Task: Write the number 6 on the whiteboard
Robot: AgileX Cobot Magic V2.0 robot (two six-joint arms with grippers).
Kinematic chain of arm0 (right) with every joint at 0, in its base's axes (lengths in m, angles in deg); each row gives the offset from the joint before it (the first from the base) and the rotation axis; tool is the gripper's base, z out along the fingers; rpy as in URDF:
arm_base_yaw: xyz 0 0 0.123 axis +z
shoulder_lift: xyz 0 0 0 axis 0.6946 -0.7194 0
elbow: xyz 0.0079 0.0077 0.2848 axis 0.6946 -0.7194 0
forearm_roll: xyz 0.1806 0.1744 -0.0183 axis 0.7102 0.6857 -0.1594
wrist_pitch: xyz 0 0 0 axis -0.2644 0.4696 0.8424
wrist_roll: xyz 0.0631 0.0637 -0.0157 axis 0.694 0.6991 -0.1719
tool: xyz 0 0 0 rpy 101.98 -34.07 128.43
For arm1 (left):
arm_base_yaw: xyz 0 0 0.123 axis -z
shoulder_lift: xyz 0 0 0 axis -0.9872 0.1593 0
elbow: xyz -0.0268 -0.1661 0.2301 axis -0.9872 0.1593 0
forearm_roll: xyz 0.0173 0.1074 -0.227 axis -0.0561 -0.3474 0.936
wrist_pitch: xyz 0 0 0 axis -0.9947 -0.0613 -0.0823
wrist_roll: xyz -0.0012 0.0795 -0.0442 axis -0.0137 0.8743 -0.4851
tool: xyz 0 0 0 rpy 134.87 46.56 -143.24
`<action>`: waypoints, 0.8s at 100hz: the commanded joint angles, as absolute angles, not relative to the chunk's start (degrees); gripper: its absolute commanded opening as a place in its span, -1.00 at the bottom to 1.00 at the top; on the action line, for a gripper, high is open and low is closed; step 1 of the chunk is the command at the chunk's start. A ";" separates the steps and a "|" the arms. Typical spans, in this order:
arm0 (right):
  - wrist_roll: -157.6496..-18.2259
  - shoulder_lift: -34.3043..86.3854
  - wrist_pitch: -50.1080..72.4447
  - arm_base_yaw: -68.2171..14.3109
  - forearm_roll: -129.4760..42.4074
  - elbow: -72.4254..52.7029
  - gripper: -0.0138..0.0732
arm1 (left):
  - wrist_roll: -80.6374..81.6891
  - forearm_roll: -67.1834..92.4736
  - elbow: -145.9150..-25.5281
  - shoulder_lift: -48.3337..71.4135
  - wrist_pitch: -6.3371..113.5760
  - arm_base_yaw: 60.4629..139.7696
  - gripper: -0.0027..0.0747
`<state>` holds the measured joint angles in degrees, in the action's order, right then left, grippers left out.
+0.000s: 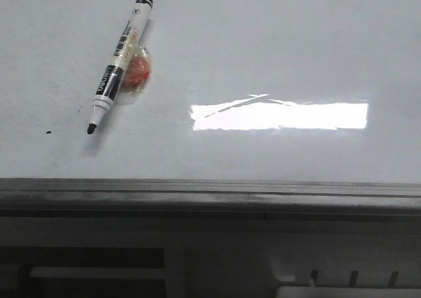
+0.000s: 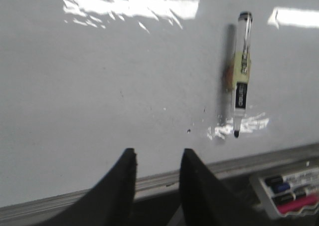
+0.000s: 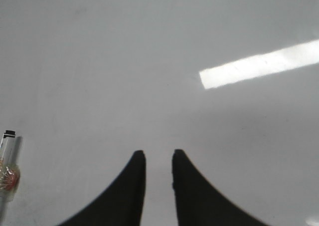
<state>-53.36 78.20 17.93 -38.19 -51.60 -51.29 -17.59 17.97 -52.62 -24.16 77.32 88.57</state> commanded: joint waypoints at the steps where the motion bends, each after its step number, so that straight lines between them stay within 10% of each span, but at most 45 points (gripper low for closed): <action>1: -53.46 76.03 15.53 -38.47 -49.70 -48.46 -0.01 | -12.95 19.01 -57.13 -17.65 78.58 88.57 0.10; 12: -53.46 75.94 16.63 -38.23 -47.11 -48.43 0.22 | -8.48 23.11 -59.22 -11.21 79.82 89.38 0.06; 80: -53.46 75.94 17.25 -38.23 -47.11 -48.43 0.20 | -0.44 37.71 -62.31 12.06 53.31 114.84 0.02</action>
